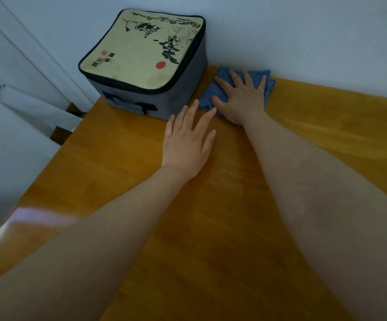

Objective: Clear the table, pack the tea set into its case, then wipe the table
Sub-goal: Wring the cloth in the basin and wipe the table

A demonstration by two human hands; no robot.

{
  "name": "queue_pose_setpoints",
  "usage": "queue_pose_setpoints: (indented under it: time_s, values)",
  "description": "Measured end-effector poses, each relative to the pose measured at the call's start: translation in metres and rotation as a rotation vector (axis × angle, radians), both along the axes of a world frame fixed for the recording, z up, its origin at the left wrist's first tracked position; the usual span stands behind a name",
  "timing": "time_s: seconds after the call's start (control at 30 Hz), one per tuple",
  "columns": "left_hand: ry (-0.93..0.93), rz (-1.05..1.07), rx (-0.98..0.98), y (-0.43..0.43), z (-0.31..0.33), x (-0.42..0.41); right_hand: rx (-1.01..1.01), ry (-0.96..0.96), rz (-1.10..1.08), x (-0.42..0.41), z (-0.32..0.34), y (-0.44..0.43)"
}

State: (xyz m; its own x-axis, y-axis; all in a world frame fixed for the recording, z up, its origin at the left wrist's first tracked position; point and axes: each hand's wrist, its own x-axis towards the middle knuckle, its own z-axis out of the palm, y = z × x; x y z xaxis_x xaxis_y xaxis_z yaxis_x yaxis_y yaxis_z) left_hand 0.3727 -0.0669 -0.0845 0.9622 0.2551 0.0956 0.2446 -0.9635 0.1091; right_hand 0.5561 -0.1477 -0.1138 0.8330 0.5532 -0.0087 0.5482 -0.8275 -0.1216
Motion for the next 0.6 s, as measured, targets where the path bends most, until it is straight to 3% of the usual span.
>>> queue_pose_setpoints:
  time_s: [0.6]
  values:
    - [0.05,-0.005,-0.089,-0.017,0.005,-0.056,-0.022,0.035,-0.18,-0.034,0.002,-0.081]
